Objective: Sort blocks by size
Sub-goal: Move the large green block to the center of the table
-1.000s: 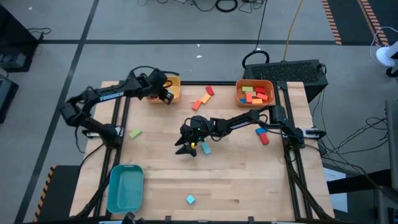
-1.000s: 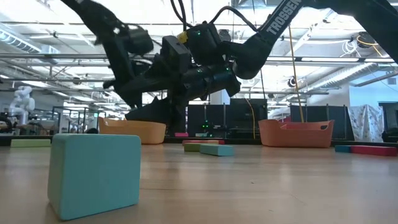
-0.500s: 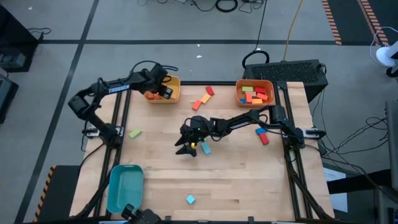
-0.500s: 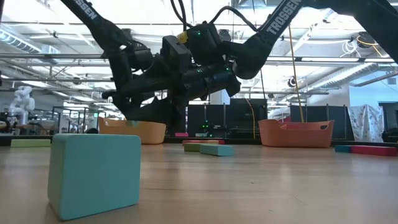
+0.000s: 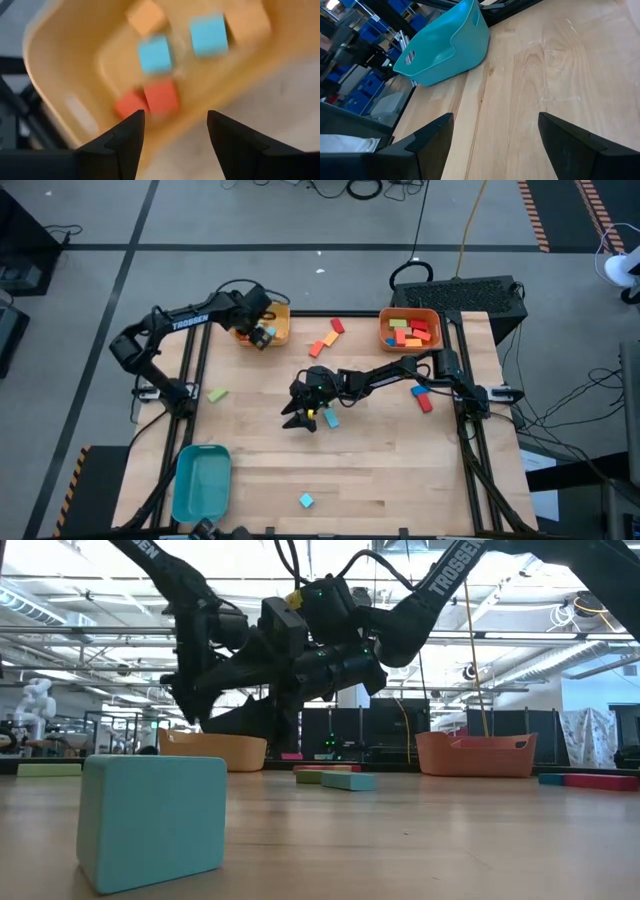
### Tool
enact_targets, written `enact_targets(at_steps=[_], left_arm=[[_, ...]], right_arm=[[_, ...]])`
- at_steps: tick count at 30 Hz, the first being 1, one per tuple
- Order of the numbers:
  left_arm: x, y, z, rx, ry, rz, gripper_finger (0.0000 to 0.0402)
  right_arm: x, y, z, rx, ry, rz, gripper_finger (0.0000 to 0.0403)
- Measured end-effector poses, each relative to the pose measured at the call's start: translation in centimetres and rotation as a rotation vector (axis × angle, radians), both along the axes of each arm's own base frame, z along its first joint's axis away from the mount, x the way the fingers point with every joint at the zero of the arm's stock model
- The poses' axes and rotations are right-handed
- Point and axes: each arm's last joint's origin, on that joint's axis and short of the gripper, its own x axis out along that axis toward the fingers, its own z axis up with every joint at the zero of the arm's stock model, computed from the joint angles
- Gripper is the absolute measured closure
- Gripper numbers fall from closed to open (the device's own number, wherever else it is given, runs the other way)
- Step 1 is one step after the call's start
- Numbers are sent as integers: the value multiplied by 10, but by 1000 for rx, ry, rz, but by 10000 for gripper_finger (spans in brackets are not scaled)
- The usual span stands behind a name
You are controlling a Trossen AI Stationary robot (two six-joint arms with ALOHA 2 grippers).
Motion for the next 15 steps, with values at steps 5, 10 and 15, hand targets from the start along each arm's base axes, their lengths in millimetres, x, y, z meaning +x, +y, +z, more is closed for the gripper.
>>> enact_targets(at_steps=[5, 10, 15], left_arm=[[-1, -31, 5, -122, 147, -106, 191], [1, -60, 9, -192, 242, -169, 191], [-1, -87, 8, -199, 259, -197, 191]], right_arm=[[-1, 0, -1, -9, 10, 3, 126], [-1, 0, -1, -11, 9, 4, 126], [-1, 0, -1, -10, 10, 6, 126]])
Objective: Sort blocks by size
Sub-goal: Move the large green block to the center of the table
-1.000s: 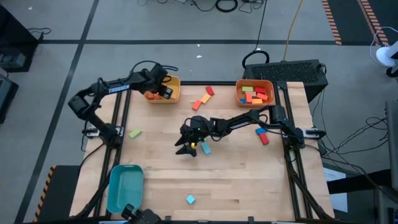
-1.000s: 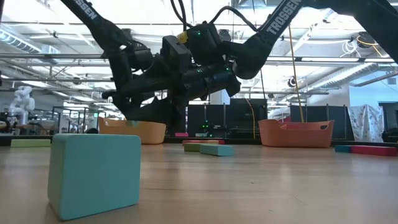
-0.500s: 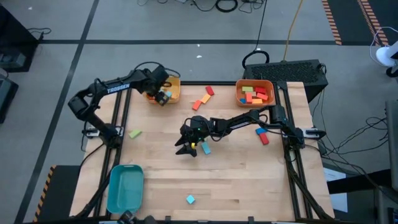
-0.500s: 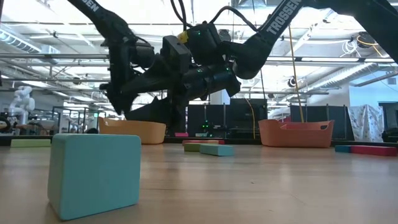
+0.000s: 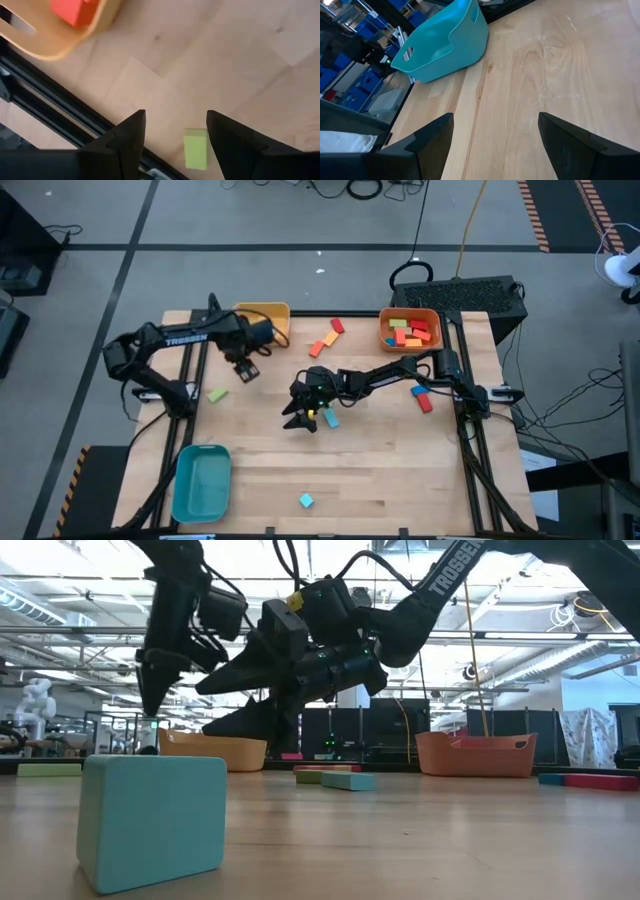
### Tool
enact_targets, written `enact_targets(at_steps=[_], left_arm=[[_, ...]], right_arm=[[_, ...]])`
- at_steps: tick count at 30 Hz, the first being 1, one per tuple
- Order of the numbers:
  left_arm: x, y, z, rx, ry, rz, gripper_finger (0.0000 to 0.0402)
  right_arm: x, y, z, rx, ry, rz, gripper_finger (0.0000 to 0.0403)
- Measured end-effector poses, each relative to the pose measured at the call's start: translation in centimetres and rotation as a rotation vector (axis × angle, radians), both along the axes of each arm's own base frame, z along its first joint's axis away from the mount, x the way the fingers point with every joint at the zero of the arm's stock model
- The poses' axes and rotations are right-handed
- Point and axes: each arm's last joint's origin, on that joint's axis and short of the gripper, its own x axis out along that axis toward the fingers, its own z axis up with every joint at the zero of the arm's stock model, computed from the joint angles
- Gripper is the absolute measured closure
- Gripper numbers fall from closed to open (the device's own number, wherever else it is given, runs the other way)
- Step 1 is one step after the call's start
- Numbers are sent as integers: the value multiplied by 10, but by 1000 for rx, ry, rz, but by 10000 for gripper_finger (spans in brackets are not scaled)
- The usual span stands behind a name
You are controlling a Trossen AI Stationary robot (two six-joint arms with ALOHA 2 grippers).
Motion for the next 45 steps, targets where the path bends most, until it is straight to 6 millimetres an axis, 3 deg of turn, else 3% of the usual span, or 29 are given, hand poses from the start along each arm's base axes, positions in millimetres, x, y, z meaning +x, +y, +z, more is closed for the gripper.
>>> enact_targets(at_steps=[7, 13, 25, 45], left_arm=[[-17, -30, -10, -38, -8, 15, 191], [-33, -45, -28, -75, 31, 82, 191], [-51, -54, -67, -150, 58, 124, 191], [-59, -54, -89, -77, 38, 253, 192]], right_arm=[[0, 0, -1, -2, 7, 2, 126], [0, 0, -1, 0, 7, -1, 126], [0, 0, 0, 2, 1, -4, 126], [0, 3, 0, 4, -1, -1, 126]])
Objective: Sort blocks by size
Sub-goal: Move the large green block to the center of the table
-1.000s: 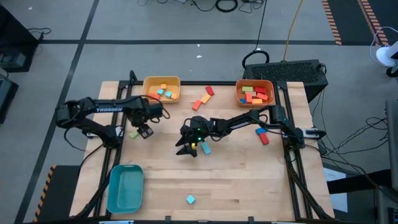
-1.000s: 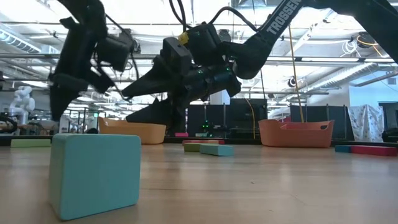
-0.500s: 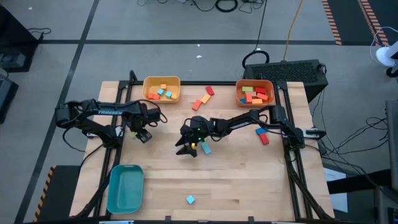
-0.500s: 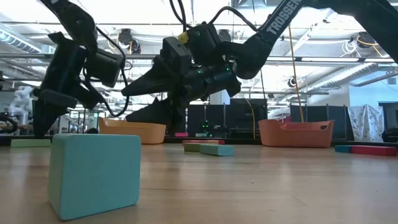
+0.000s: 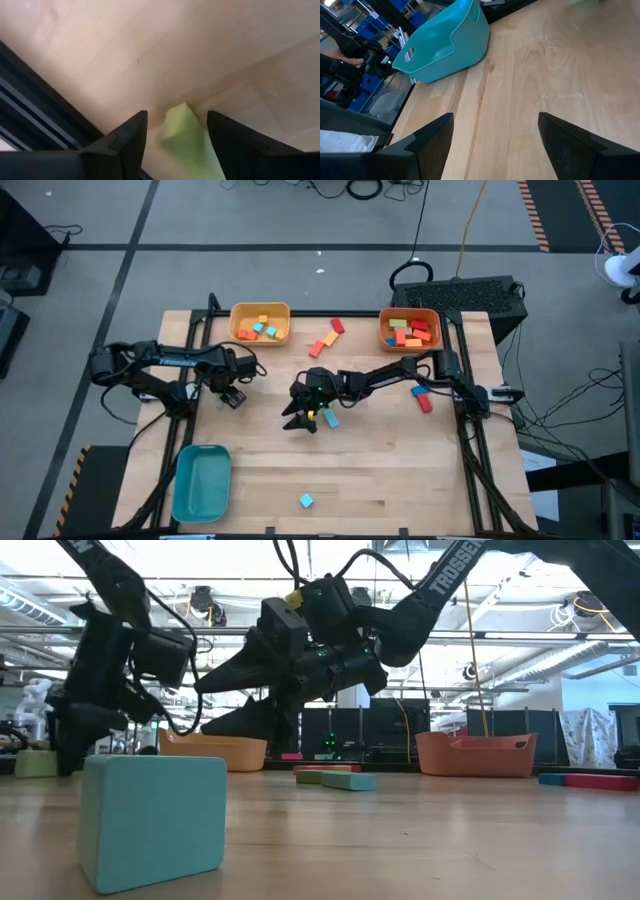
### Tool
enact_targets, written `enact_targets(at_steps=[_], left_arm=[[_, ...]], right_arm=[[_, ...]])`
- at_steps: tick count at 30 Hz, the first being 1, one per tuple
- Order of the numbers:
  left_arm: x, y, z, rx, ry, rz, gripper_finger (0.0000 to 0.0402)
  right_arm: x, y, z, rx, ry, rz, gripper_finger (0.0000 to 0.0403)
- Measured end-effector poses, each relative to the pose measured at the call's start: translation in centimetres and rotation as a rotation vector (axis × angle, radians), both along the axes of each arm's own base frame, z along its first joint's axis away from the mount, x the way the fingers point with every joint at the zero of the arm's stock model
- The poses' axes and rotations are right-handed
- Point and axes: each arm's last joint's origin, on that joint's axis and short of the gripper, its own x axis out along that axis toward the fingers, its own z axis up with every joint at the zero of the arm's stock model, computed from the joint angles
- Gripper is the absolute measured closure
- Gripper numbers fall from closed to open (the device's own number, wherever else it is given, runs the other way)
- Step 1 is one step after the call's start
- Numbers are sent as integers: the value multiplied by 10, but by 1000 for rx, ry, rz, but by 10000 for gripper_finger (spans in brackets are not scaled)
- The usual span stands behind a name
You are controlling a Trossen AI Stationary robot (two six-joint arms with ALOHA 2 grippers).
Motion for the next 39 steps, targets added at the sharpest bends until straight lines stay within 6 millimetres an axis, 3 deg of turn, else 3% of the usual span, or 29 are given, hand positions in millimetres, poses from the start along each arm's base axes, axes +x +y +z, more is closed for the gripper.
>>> enact_targets(at_steps=[7, 17, 26, 32, 39], left_arm=[[2, 0, -1, -10, -30, 4, 202], [4, -1, 0, -59, -59, 41, 310], [11, -6, 28, -6, -11, 28, 336], [-4, -18, 18, -15, 106, 62, 359], [-5, -22, 9, -3, 80, 59, 386]], right_arm=[[0, 0, 0, -1, -1, -2, 126], [0, 0, 0, -1, -1, -2, 126], [0, 0, 0, -1, 0, -2, 126], [0, 0, 0, -1, 1, -2, 126], [0, 3, 0, 0, 2, 4, 126]])
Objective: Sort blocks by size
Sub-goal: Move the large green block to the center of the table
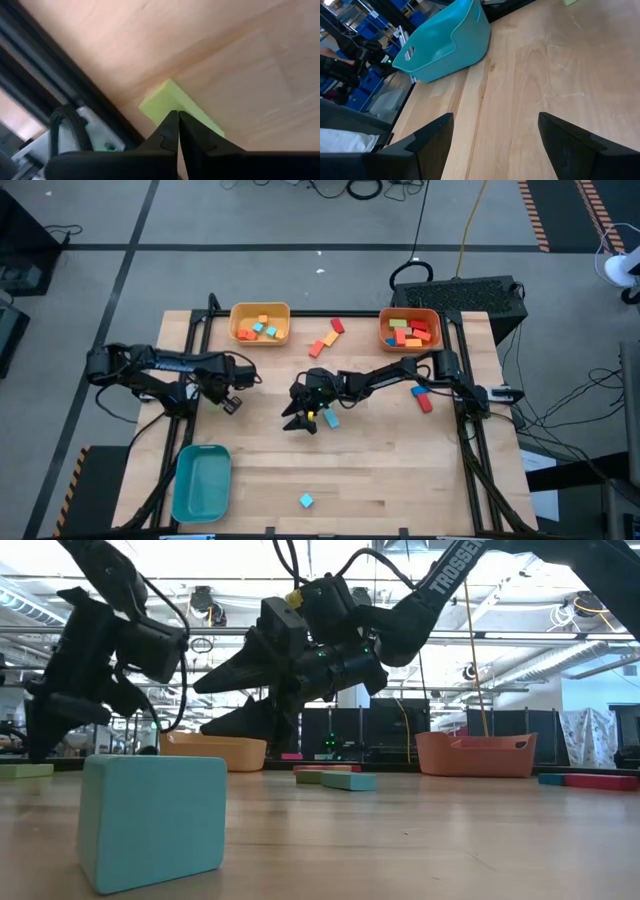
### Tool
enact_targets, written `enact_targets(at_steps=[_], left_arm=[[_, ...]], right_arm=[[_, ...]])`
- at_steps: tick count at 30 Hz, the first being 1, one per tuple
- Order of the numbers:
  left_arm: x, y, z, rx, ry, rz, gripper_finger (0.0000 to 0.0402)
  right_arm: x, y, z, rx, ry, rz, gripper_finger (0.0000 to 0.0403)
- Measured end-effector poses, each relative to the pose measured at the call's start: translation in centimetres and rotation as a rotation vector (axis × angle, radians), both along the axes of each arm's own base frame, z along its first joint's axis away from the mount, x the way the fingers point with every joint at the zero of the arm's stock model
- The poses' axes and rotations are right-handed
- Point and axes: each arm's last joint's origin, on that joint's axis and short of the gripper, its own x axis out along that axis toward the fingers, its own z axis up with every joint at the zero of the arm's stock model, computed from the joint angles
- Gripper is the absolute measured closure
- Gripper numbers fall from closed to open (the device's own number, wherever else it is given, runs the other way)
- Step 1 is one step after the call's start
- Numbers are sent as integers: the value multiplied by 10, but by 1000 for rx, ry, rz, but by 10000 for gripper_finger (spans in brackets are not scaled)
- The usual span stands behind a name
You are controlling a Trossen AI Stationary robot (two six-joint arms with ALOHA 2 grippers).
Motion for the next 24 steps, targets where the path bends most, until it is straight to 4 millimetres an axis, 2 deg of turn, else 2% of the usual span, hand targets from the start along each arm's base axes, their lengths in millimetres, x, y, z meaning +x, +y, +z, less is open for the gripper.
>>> enact_targets(at_steps=[5, 9, 17, 24], left_arm=[[-4, -4, -6, 3, 3, -16, 397], [1, -6, -4, 21, -15, -31, 398], [42, -11, 15, 52, -299, -159, 397], [60, -20, 38, 55, -375, -268, 397]], right_arm=[[0, 0, 0, 5, 3, -2, 126], [0, 0, 0, 6, 3, -2, 126], [0, 0, 0, 6, 4, -2, 126], [0, 0, 0, 6, 4, -2, 126]])
